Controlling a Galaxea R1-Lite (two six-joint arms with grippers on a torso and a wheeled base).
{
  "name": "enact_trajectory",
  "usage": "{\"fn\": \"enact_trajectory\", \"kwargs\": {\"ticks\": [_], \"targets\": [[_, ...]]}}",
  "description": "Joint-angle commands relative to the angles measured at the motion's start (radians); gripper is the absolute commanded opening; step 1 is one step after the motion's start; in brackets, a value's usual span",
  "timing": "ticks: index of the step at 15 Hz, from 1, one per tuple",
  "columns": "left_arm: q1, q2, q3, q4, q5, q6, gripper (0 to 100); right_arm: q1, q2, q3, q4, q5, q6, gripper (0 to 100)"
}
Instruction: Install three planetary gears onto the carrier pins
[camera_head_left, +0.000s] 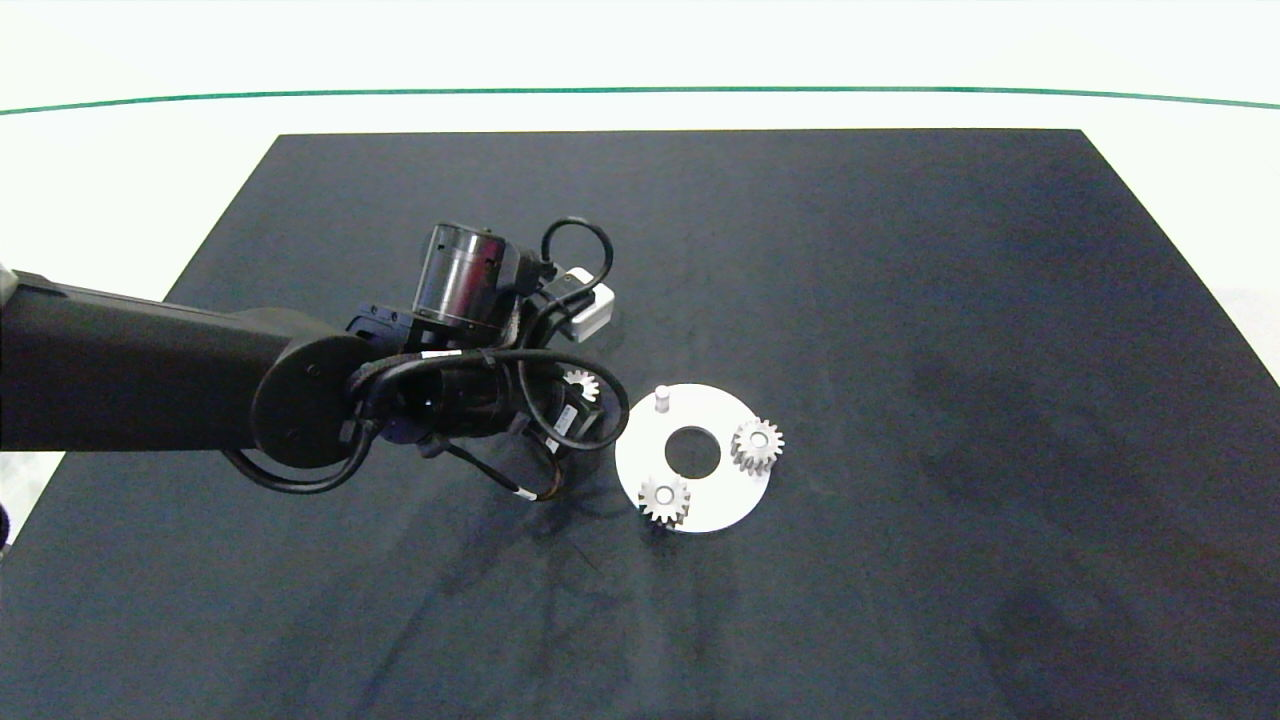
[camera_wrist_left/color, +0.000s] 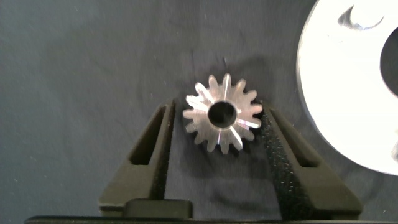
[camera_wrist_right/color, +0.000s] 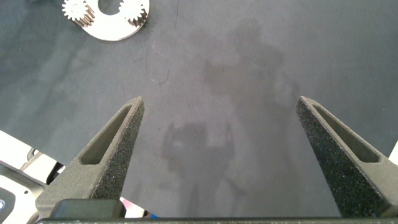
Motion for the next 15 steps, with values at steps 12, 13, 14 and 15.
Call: {"fn": "enact_trajectory", "kwargs": {"ticks": [12, 13, 14, 15], "targets": [[-0.001, 0.003, 0.016, 0.0, -0.002, 0.002, 24, 0.001, 0.002, -0.002, 0.003, -0.002, -0.002, 100], [-0.001, 0.003, 0.016, 0.0, -0.002, 0.002, 21, 0.001, 0.002, -0.002, 0.003, -0.002, -0.002, 100], [-0.001, 0.003, 0.016, 0.0, -0.002, 0.002, 20, 0.001, 0.002, -0.003, 0.003, -0.002, -0.002, 100], [-0.001, 0.003, 0.016, 0.002, 0.0, 0.002, 18, 0.001, 0.002, -0.003, 0.003, -0.002, -0.002, 100]]}}
